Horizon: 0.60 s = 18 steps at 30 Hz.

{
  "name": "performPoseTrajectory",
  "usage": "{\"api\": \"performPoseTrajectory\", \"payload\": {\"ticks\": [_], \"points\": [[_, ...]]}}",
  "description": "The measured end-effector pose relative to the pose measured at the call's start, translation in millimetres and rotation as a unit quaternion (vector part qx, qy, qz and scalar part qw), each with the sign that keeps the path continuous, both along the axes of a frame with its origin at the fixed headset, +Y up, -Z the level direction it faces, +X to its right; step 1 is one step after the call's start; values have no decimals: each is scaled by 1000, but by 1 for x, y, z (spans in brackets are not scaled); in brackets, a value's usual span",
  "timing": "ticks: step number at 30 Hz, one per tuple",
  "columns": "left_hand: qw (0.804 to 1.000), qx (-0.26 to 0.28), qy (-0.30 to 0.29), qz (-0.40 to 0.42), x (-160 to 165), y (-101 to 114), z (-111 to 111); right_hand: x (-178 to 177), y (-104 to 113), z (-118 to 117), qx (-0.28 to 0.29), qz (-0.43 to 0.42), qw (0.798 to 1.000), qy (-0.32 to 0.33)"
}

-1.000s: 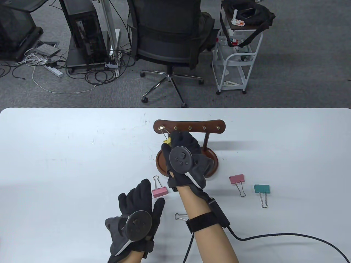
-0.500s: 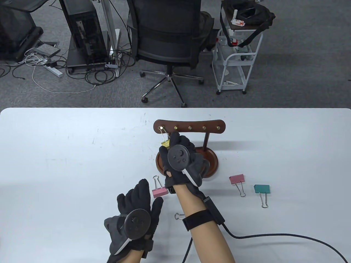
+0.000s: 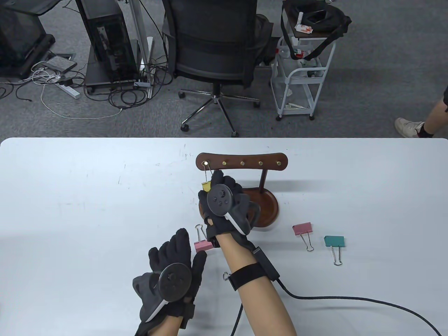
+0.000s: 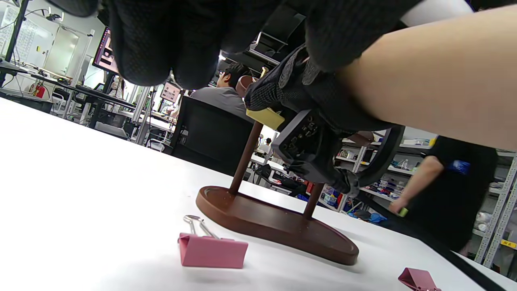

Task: Hook binder clip onto key rack

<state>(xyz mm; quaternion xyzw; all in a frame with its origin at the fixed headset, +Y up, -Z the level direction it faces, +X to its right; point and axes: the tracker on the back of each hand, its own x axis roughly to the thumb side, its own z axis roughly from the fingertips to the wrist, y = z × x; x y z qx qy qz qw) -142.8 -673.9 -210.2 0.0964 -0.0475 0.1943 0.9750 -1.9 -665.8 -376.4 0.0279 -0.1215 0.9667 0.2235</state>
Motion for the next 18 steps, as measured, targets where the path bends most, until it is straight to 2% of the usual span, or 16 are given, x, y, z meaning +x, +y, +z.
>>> {"api": "performPoseTrajectory", "payload": {"ticks": [18], "points": [[1000,-19,-1,10,-3,-6,-7,1,-4,1,-9,16,1000,9]]}}
